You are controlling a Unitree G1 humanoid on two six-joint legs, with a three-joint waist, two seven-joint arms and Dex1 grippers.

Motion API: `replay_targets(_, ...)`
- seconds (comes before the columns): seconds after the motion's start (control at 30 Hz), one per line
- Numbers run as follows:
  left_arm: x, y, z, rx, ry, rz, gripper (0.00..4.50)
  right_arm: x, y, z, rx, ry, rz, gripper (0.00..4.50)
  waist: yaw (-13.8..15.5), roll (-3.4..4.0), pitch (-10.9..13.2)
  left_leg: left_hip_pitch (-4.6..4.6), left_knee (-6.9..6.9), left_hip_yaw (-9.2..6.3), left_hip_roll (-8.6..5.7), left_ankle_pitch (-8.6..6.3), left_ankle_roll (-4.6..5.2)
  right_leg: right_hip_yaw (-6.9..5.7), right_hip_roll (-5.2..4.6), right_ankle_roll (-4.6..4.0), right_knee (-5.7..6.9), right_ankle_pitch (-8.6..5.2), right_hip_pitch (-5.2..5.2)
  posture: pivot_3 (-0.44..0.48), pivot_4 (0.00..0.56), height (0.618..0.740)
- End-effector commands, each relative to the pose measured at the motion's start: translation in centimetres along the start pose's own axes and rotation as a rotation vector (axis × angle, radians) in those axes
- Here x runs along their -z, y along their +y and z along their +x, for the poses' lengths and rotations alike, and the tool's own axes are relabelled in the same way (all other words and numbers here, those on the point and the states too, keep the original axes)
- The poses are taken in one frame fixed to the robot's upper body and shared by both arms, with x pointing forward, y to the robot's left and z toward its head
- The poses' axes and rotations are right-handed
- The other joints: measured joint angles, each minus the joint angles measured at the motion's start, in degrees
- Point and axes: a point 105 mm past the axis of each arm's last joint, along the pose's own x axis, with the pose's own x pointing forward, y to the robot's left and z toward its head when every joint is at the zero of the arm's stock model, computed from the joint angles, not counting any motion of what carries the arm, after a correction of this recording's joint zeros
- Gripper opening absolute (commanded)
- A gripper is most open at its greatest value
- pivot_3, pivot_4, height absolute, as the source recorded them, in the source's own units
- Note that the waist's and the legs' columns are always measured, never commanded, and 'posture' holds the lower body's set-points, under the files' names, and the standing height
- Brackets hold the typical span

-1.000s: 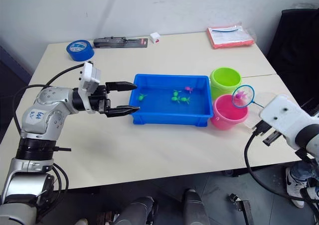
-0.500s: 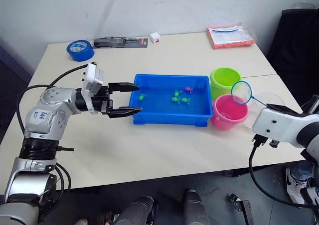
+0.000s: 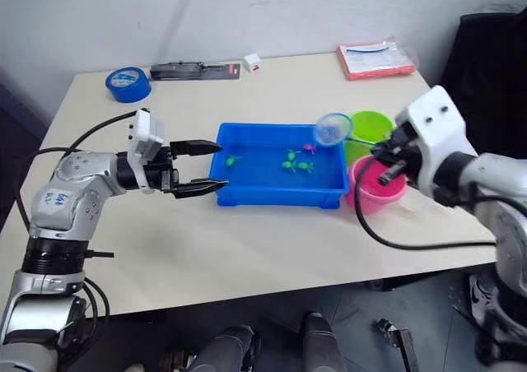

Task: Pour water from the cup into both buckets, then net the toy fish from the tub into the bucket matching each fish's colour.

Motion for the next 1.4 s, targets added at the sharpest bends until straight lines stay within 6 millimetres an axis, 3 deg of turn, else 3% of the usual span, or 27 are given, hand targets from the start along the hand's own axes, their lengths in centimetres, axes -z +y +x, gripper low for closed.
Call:
replay_targets(0.03, -1.2, -0.3, -1.0, -0.035, -0.023, 0.039, 4.5, 0.3, -0.2, 1.1, -0.026, 0.035, 0.134, 0.78, 0.29, 0.0, 0.0, -0.05, 0.0, -0.07, -0.01, 0.0, 0.0, -0.04, -0.02, 0.0, -0.02, 0.0, 0.0, 0.0, 0.15, 0.74)
replay_targets(0.4, -1.1, -0.7, -1.8, -0.078, -0.014, 0.029, 4.5, 0.0, -1.3, 6.6, -0.008, 0.115, 0.451, 0.78, -1.46, 0.01, 0.0, -0.07, 0.0, -0.07, -0.12, 0.02, 0.04, -0.14, -0.14, -0.01, 0.05, 0.0, -0.06, 0.0, 0.15, 0.74)
replay_targets(0.8, -0.9, -1.3, -2.3, -0.102, -0.006, 0.019, 4.5, 0.6, -0.6, 7.5, -0.053, 0.189, 0.555, 0.78, -2.04, 0.03, -0.01, -0.07, -0.02, -0.07, -0.13, 0.02, 0.04, -0.15, -0.15, -0.01, 0.03, 0.0, -0.07, 0.0, 0.15, 0.74)
replay_targets(1.4, -1.1, -1.8, -3.1, -0.128, 0.014, 0.016, 4.5, 1.3, -1.3, 9.6, 0.046, 0.226, 0.689, 0.78, -2.96, 0.06, -0.02, -0.08, -0.06, -0.05, -0.12, 0.02, 0.04, -0.14, -0.14, -0.01, 0.04, 0.0, -0.08, 0.0, 0.15, 0.74)
